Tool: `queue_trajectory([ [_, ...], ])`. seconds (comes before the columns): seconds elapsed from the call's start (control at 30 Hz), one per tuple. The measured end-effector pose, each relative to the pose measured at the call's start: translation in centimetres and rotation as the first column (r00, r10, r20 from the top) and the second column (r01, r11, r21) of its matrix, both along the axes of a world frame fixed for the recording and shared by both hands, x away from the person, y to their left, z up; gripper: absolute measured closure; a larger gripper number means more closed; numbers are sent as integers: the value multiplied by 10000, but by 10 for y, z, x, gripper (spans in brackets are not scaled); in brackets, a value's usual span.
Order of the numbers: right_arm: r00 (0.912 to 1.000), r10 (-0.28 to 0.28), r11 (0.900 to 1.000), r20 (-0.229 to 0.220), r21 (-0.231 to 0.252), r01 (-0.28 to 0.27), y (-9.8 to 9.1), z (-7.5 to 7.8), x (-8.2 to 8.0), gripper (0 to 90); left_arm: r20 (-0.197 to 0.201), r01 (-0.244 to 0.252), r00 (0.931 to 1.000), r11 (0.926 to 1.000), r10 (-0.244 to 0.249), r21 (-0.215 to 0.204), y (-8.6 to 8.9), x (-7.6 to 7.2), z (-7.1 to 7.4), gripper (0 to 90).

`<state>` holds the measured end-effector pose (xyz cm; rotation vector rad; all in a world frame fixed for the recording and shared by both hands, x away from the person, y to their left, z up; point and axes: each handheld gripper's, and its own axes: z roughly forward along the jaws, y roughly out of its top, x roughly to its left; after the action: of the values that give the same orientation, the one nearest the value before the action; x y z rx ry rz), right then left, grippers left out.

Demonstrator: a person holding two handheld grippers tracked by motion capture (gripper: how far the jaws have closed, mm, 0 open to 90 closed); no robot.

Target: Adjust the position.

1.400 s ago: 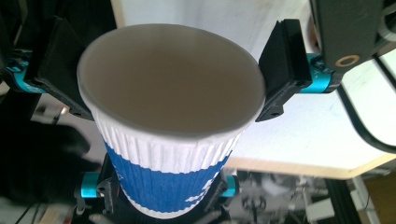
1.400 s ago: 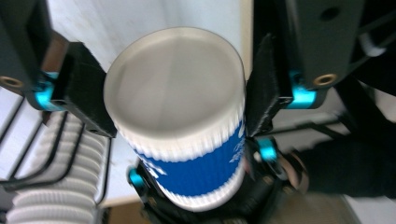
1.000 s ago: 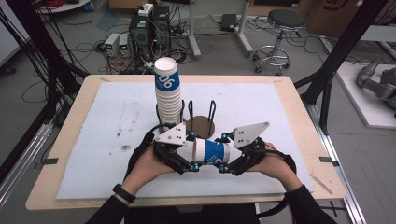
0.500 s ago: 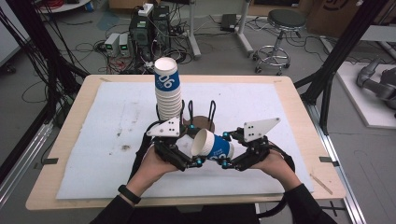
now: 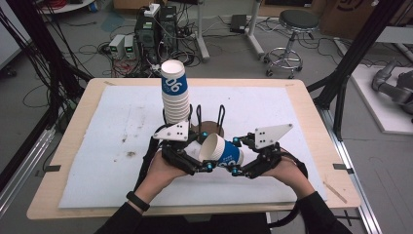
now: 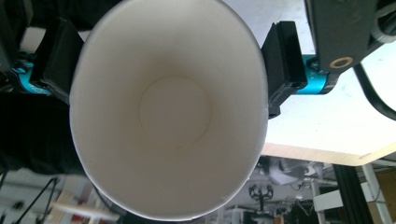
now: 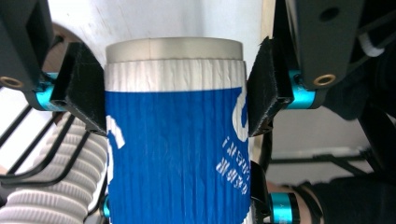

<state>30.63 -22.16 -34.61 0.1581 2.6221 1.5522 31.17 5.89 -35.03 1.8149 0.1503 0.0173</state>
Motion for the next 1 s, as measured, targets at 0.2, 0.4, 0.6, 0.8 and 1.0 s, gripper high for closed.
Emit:
queue_trajectory([
  [0.2, 9991, -216, 9967, 360, -769, 243, 4, 6, -3, 229, 581, -80, 9983, 9892, -5, 1462, -3, -1, 11, 218],
  [0.4, 9992, -266, 9917, 299, -1248, 302, 15, -7, -1, 296, 856, -155, 9963, 9865, 16, 1630, -11, -3, 19, 189],
  [0.6, 9996, -134, 9997, -259, 212, 140, 6, -7, 2, 299, 298, -378, 9988, 9982, 392, -469, -11, -4, 14, 136],
  [0.8, 9989, -114, 9954, -447, 943, 156, 4, -6, 2, 299, -10, -294, 9996, 9932, 294, -1128, -12, -2, 12, 150],
  [1.0, 9987, -170, 9942, -488, 1053, 221, 3, -6, 3, 300, -61, -152, 9999, 9914, 145, -1304, -13, 0, 13, 217],
])
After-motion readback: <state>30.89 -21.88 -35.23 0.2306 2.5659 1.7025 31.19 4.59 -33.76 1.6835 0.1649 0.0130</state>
